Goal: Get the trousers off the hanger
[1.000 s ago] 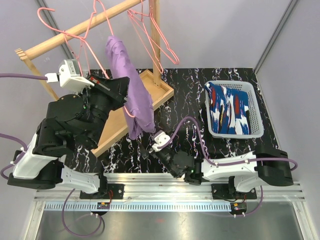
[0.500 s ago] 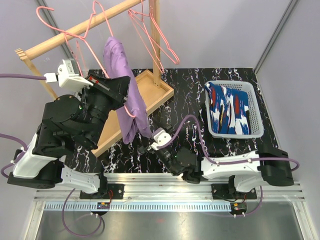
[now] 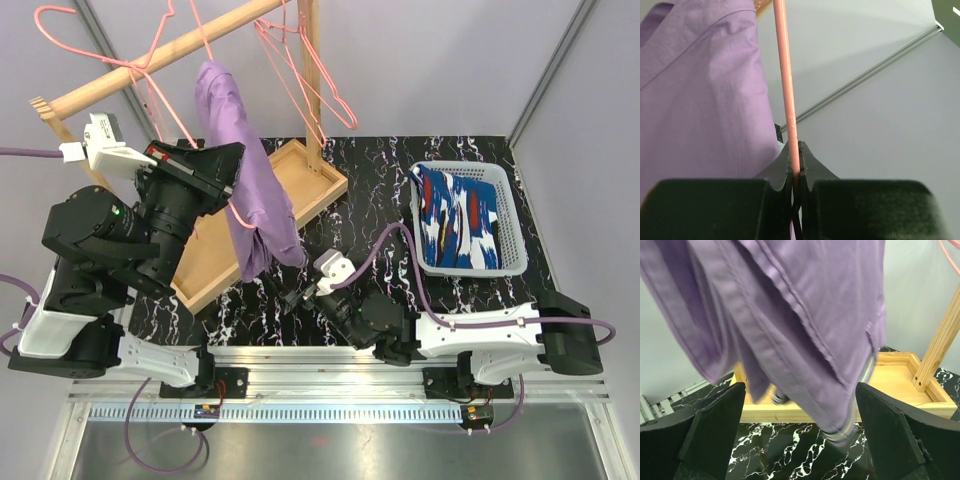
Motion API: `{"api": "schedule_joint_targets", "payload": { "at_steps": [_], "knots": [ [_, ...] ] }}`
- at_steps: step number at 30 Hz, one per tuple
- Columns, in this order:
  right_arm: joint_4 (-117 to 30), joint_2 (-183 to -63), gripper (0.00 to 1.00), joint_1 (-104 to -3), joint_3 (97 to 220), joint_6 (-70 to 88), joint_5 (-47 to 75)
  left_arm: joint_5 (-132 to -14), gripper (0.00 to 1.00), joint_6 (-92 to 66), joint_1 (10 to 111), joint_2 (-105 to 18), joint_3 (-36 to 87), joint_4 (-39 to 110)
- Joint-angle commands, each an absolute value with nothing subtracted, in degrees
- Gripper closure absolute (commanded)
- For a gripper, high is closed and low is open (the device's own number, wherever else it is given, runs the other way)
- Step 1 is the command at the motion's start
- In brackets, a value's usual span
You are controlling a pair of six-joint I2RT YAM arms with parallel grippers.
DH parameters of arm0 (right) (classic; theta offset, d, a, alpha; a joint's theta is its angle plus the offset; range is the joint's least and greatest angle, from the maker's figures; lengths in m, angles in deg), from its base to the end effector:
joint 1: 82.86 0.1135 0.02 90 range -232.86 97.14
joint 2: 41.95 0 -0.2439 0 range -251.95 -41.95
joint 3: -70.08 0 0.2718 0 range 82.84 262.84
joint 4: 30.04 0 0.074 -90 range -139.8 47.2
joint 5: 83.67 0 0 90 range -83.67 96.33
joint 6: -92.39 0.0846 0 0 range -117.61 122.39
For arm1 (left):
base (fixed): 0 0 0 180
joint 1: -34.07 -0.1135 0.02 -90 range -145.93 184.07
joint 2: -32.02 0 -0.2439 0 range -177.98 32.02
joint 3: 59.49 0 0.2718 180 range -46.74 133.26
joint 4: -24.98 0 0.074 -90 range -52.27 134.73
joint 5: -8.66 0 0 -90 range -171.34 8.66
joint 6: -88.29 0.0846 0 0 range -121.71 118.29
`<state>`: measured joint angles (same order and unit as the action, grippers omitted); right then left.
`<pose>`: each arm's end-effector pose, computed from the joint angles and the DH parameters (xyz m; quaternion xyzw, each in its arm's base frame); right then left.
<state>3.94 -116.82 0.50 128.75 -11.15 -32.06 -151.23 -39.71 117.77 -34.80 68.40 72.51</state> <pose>0.0928 0.3425 0.3160 -0.2403 0.5679 0.2777 0.7366 0.0960 -0.1460 0.5997 -0.2177 0.6422 -0.3897 0.6232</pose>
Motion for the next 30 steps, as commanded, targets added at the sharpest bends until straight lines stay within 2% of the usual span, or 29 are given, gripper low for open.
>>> {"api": "schedule_joint_targets", "payload": {
  "at_steps": [1,16,24,30],
  "knots": [
    [5.5,-118.5,0.01,0.6,131.9,-11.0,-33.5,-148.8,1.0,-41.2,118.1,-34.7,72.0,66.9],
    [11.4,-125.4,0.01,0.7,137.2,-13.4,-34.3,-148.9,1.0,-43.8,118.1,-32.1,66.2,63.0],
    [23.8,-129.0,0.01,0.6,139.4,-29.9,-40.5,-145.2,1.0,-45.8,118.1,-34.1,69.6,67.6],
    [21.0,-125.3,0.01,0.3,139.5,-33.5,-37.1,-145.0,1.0,-46.4,118.1,-33.3,69.3,70.9]
  ]
}}
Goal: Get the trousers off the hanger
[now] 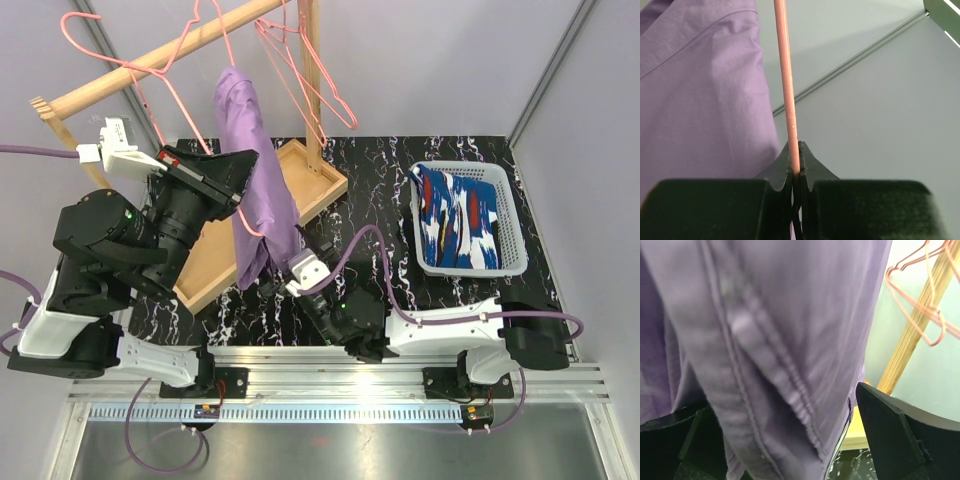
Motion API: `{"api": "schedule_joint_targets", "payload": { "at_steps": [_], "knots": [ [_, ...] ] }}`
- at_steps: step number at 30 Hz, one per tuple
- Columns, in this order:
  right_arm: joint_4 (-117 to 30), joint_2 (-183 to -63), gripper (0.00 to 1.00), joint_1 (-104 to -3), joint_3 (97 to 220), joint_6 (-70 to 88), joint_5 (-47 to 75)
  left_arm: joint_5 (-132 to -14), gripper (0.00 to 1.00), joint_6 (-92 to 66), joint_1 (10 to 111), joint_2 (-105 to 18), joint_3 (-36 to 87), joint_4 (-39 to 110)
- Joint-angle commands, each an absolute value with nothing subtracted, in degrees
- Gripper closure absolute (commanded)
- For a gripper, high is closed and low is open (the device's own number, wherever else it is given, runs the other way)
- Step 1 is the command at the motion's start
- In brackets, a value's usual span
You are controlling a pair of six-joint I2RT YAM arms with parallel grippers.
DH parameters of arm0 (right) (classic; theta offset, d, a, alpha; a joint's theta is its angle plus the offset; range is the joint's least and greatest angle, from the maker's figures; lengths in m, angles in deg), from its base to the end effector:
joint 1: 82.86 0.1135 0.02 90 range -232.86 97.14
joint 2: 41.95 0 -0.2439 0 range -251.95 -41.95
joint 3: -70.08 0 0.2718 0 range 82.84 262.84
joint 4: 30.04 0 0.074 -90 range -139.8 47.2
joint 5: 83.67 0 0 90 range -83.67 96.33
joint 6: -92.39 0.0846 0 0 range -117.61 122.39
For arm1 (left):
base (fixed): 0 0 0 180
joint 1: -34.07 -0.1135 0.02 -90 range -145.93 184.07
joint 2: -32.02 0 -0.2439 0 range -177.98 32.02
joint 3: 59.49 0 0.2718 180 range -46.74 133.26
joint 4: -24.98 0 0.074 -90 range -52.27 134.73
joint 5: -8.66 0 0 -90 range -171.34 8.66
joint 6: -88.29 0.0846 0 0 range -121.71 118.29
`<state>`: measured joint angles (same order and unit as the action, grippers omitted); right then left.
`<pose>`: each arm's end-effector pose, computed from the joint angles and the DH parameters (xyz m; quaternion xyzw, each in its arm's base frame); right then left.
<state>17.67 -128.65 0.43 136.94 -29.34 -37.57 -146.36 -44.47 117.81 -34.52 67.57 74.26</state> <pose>0.1028 0.3715 0.3278 -0.2317 0.5272 0.1719 0.7993 0.0941 -0.1549 0.5952 -0.2019 0.6466 -0.4286 0.5979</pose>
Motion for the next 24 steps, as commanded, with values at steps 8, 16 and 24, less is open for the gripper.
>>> {"api": "schedule_joint_targets", "payload": {
  "at_steps": [8,16,24],
  "knots": [
    [6.5,-118.5,0.06,0.3,144.6,-31.7,-30.8,-142.9,1.0,-50.0,118.1,-31.5,65.2,77.7],
    [0.2,-117.6,0.11,0.3,150.3,-36.6,-29.2,-144.6,1.0,-51.1,118.0,-32.7,65.8,84.4],
    [-9.2,-115.9,0.2,0.3,154.9,-38.4,-25.1,-144.4,1.0,-50.5,117.6,-35.4,71.3,94.7]
  ]
}}
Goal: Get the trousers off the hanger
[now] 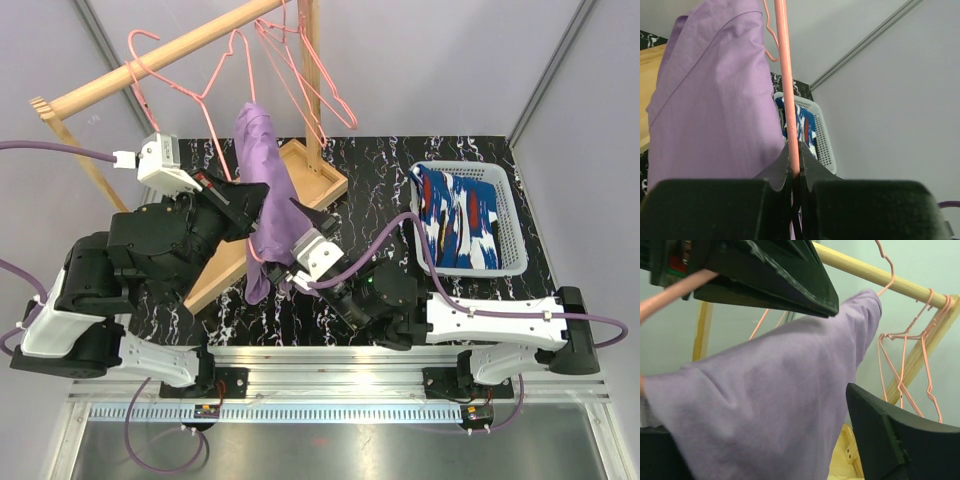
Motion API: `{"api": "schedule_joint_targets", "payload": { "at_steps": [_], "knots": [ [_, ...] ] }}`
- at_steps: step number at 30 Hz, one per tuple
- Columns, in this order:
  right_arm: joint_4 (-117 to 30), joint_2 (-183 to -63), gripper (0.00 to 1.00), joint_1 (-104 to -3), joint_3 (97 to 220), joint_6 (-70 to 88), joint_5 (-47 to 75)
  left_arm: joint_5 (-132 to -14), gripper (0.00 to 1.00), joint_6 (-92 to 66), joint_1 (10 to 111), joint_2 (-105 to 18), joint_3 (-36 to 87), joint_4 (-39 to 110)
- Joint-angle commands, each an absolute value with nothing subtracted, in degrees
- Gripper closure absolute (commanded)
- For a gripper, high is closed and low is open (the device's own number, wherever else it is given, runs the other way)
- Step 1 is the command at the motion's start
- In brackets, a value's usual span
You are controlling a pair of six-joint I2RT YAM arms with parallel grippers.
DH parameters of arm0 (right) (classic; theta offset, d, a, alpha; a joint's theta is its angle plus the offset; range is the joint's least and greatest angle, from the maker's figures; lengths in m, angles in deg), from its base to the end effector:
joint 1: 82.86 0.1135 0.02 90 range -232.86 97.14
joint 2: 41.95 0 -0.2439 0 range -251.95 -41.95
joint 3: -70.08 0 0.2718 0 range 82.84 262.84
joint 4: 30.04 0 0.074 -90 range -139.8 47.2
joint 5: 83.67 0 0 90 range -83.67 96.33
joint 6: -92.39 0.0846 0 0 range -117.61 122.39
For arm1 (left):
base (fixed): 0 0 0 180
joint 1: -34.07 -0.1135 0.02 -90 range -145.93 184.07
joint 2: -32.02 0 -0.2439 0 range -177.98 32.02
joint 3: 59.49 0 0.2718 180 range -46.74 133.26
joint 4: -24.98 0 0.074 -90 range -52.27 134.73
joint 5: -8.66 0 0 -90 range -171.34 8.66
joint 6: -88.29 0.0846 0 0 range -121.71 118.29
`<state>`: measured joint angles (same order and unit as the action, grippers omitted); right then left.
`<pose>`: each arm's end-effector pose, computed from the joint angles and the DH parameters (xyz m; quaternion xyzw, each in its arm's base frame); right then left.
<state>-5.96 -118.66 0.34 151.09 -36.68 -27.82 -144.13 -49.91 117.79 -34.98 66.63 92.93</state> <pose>0.0900 0.3535 0.4397 -0.3070 0.4572 0.1690 0.8174 0.0940 -0.1663 0.5540 -0.1250 0.7207 -0.3460 0.5875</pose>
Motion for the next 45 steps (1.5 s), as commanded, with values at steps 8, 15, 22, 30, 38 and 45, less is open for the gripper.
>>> {"api": "schedule_joint_targets", "payload": {
  "at_steps": [8,15,22,30,38,45],
  "knots": [
    [-14.7,-114.4,0.4,0.3,156.5,-38.5,-23.1,-141.8,1.0,-50.1,113.8,-39.9,75.7,102.5],
    [-17.0,-116.3,0.34,0.3,159.2,-41.7,-24.9,-134.1,1.0,-48.5,107.4,-41.8,75.3,104.0],
    [-18.0,-116.7,0.65,0.4,159.7,-45.9,-27.2,-128.0,1.0,-45.7,104.3,-43.1,74.9,105.1],
    [-14.8,-116.0,1.0,-0.3,159.0,-50.1,-34.0,-127.7,1.0,-46.0,101.4,-42.2,69.1,109.0],
    [-8.4,-116.5,1.0,-4.2,160.9,-49.4,-42.3,-128.1,1.0,-49.3,100.9,-37.5,58.1,107.8],
    [-6.5,-114.7,1.0,-6.4,161.9,-49.0,-43.9,-126.6,1.0,-51.0,99.3,-32.3,48.0,103.9]
  ]
}}
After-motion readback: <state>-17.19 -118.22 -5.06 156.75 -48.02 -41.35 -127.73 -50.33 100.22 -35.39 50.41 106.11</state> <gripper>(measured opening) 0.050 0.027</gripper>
